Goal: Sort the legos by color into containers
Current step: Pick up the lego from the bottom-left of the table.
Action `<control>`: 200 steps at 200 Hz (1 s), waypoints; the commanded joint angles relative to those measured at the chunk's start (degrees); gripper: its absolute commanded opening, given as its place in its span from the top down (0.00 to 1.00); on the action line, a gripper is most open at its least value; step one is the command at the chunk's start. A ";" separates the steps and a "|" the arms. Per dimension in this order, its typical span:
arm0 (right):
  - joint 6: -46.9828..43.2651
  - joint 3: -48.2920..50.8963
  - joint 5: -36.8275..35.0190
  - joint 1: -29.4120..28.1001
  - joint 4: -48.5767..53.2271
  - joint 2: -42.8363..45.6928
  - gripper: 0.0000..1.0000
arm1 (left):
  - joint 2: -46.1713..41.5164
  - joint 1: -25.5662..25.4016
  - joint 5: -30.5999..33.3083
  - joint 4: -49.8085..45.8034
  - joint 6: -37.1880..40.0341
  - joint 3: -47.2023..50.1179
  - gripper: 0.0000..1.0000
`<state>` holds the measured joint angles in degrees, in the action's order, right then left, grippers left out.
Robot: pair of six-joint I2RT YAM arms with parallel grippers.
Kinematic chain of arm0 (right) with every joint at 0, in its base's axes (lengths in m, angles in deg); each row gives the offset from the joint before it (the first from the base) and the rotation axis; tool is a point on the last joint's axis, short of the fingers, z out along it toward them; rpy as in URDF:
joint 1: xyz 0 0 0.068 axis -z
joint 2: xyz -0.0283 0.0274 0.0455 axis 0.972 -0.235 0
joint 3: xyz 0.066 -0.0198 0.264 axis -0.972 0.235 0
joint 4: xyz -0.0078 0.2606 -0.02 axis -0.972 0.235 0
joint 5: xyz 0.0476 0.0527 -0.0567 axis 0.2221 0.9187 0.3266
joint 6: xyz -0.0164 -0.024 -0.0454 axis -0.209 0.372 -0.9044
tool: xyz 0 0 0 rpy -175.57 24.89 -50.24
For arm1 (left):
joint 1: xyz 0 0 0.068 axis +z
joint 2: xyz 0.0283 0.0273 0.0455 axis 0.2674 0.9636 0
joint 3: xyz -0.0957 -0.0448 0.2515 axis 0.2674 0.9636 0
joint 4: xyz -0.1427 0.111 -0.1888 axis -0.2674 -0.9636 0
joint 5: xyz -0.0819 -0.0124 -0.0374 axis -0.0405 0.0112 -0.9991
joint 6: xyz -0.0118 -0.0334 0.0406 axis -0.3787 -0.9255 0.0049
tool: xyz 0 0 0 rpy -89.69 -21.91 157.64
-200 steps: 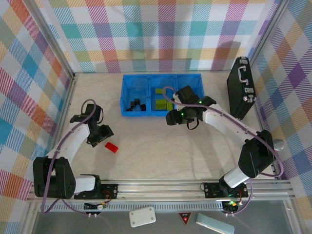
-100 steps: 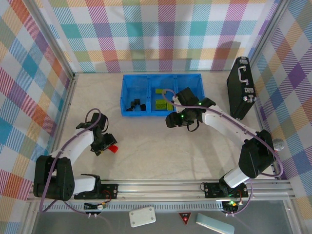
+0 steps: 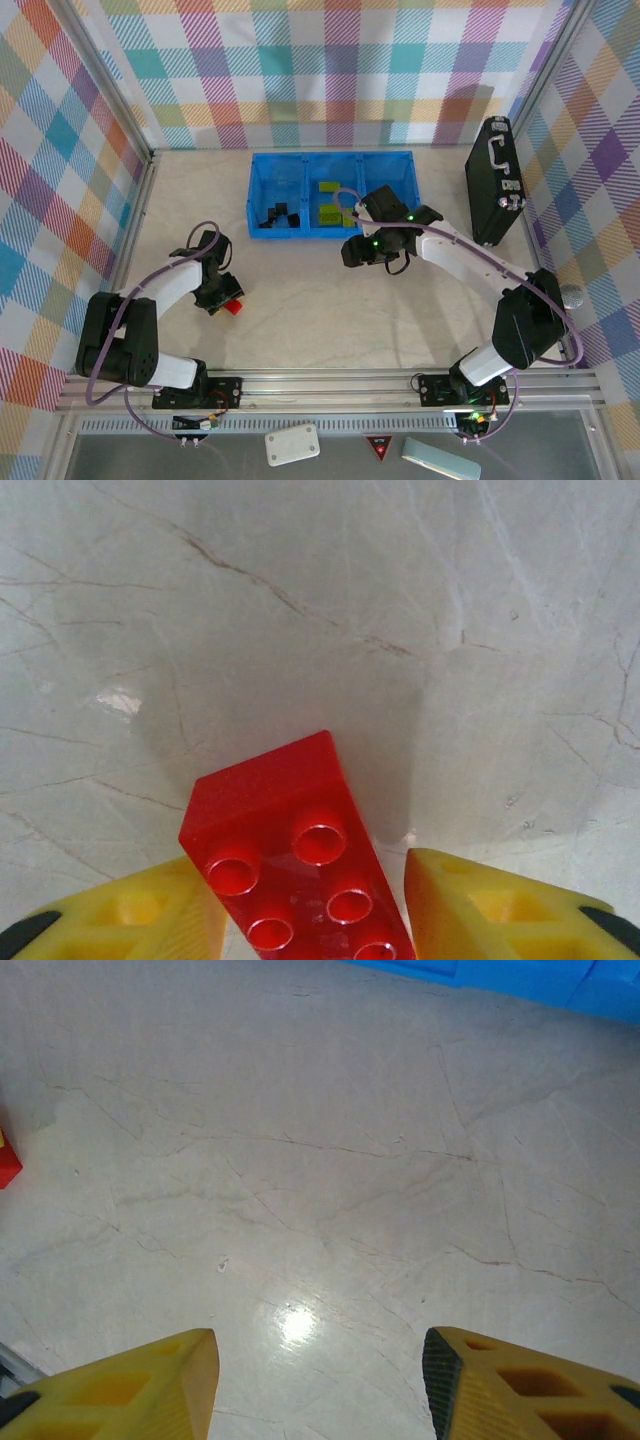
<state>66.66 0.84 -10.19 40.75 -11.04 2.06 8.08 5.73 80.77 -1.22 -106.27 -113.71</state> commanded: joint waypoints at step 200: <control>3.89 9.33 -3.58 -0.38 -1.35 12.51 0.40 | 9.95 -13.15 -2.12 -1.70 0.27 -19.03 0.64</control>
<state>68.48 8.38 -16.25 40.75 -10.96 12.00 16.49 -5.31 80.59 -1.73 -106.25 -129.01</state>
